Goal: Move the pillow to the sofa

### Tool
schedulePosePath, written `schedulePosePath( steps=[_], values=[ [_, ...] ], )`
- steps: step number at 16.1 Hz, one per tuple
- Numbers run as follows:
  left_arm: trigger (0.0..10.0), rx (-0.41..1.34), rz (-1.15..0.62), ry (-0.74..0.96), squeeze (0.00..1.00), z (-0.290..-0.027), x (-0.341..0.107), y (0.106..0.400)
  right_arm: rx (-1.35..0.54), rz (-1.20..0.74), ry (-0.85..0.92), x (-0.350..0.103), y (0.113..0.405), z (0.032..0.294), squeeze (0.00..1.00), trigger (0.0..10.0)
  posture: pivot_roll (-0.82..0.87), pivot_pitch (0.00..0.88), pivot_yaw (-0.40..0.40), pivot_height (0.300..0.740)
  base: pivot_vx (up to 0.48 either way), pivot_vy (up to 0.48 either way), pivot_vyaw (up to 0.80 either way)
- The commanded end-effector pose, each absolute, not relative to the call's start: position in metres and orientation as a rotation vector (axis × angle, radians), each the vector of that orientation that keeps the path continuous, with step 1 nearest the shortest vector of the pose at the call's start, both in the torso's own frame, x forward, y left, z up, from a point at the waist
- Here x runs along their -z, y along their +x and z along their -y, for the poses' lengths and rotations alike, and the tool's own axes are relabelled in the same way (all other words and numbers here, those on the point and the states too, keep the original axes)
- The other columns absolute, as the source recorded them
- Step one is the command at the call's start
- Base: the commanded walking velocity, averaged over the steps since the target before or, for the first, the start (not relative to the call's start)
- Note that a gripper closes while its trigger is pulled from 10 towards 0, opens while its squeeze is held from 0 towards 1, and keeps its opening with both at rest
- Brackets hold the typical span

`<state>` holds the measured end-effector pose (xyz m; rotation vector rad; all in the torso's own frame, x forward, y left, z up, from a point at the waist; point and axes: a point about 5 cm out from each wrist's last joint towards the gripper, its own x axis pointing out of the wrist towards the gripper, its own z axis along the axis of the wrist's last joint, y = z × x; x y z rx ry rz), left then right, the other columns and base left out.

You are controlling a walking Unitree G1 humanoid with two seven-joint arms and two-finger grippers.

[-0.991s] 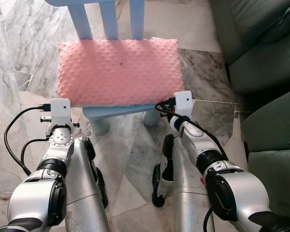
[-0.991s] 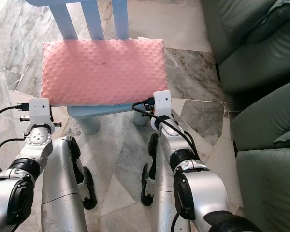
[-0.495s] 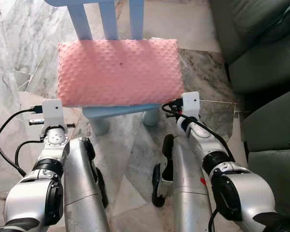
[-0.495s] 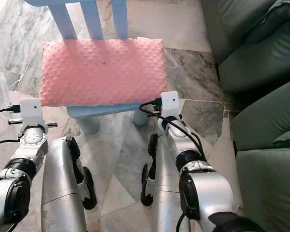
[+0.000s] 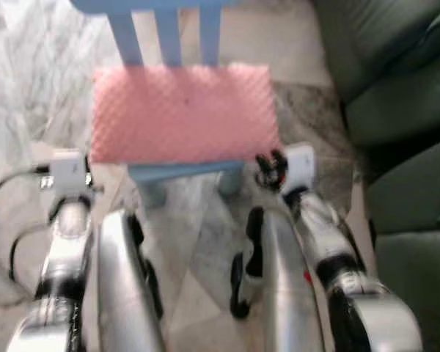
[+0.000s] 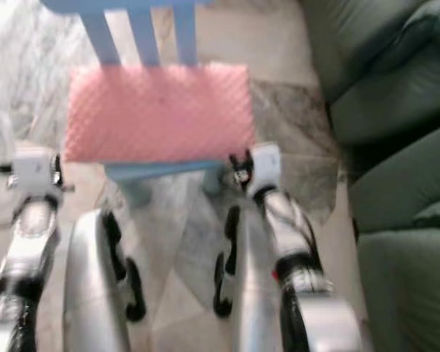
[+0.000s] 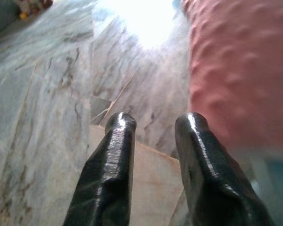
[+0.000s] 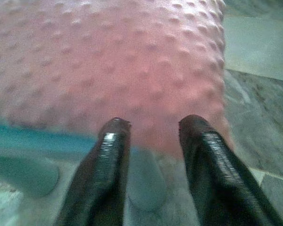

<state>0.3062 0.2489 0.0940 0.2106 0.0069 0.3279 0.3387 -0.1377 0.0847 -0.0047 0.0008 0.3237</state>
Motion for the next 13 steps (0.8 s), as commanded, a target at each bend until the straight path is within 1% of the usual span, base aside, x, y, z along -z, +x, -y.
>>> schedulePosePath(
  steps=[1, 3, 4, 5, 6, 7, 8, 9, 13],
  values=[
    [10.0, -0.296, -0.008, 0.204, 1.00, -0.243, -0.092, 0.294, -0.330, 0.017, -0.018, -0.082, 0.330, 0.140, 1.00, 10.0, 0.07, 0.249, -0.080, 0.517, 0.000, 0.000, 0.00],
    [10.0, -0.254, -0.024, 0.181, 1.00, -0.226, -0.086, 0.257, -0.244, 0.010, 0.035, -0.073, 0.304, 0.156, 1.00, 10.0, 0.07, 0.216, -0.081, 0.517, 0.000, 0.000, 0.00],
    [10.0, -0.239, -0.039, 0.171, 1.00, -0.220, -0.082, 0.247, -0.231, -0.017, 0.057, -0.068, 0.295, 0.160, 1.00, 10.0, 0.06, 0.205, -0.080, 0.517, 0.000, 0.000, 0.00],
    [10.0, -0.219, -0.052, 0.170, 1.00, -0.217, -0.080, 0.243, -0.278, -0.016, 0.095, -0.067, 0.289, 0.157, 1.00, 10.0, 0.06, 0.200, -0.079, 0.517, 0.247, 0.000, 0.00],
    [10.0, -0.219, -0.068, 0.163, 0.00, -0.216, -0.079, 0.243, -0.326, -0.005, 0.077, -0.070, 0.287, 0.154, 1.00, 10.0, 0.06, 0.194, -0.078, 0.517, 0.300, 0.000, 0.00],
    [10.0, -0.218, -0.074, 0.154, 0.00, -0.215, -0.081, 0.246, -0.348, -0.003, 0.066, -0.073, 0.287, 0.151, 1.00, 10.0, 0.06, 0.191, -0.077, 0.517, 0.289, 0.000, 0.00],
    [10.0, -0.215, -0.068, 0.154, 0.00, -0.215, -0.085, 0.248, -0.351, -0.002, 0.058, -0.075, 0.289, 0.149, 0.46, 10.0, 0.06, 0.187, -0.075, 0.517, 0.300, 0.000, 0.00],
    [10.0, -0.216, -0.061, 0.156, 0.00, -0.215, -0.089, 0.252, -0.344, -0.002, 0.055, -0.078, 0.290, 0.149, 0.00, 10.0, 0.06, 0.185, -0.074, 0.517, 0.296, 0.000, 0.00],
    [10.0, -0.228, -0.056, 0.163, 0.00, -0.219, -0.099, 0.257, -0.341, -0.011, 0.068, -0.081, 0.291, 0.148, 0.00, 10.0, 0.08, 0.189, -0.065, 0.525, 0.299, 0.000, 0.00]
  ],
)
